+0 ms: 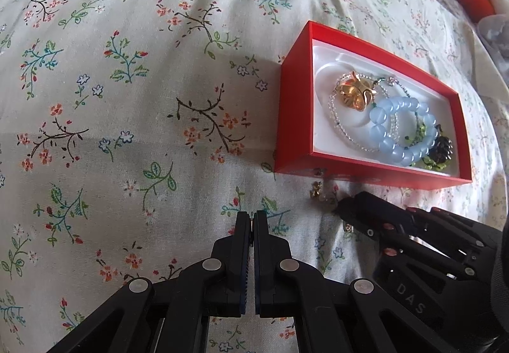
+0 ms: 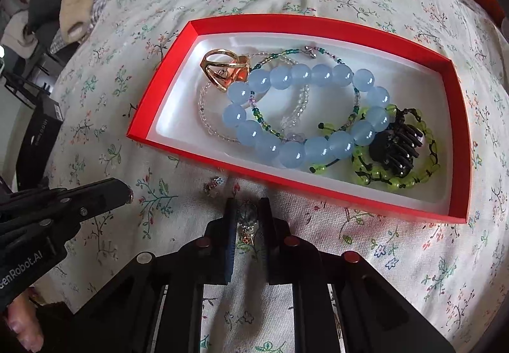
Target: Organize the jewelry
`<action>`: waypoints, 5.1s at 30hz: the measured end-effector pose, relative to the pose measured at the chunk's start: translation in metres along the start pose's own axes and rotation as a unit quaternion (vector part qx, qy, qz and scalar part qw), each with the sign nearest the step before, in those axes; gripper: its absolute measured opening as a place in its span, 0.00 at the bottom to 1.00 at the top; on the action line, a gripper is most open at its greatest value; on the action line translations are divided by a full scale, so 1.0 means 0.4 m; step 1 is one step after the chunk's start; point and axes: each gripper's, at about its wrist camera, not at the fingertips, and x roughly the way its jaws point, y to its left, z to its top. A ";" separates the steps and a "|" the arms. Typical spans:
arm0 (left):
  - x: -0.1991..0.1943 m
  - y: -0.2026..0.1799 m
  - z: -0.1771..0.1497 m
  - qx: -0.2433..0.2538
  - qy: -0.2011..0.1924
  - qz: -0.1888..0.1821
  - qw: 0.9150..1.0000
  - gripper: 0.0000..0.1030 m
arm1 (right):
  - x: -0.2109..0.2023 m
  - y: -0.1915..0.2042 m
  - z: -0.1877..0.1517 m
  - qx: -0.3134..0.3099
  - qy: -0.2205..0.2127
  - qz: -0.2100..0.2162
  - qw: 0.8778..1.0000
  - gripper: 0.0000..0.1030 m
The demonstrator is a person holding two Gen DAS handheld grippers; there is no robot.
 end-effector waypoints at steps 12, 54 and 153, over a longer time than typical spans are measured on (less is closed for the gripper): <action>-0.035 -0.029 0.012 0.002 -0.028 -0.033 0.999 0.00 | -0.098 -0.056 -0.023 0.047 -0.009 0.056 0.997 0.13; -0.073 -0.083 0.050 -0.007 -0.067 -0.029 0.997 0.37 | -0.219 -0.175 0.040 0.112 -0.078 0.073 0.988 0.14; 0.036 -0.056 -0.005 -0.011 0.005 -0.017 1.000 0.27 | -0.127 -0.113 -0.029 0.071 -0.014 0.018 0.997 0.10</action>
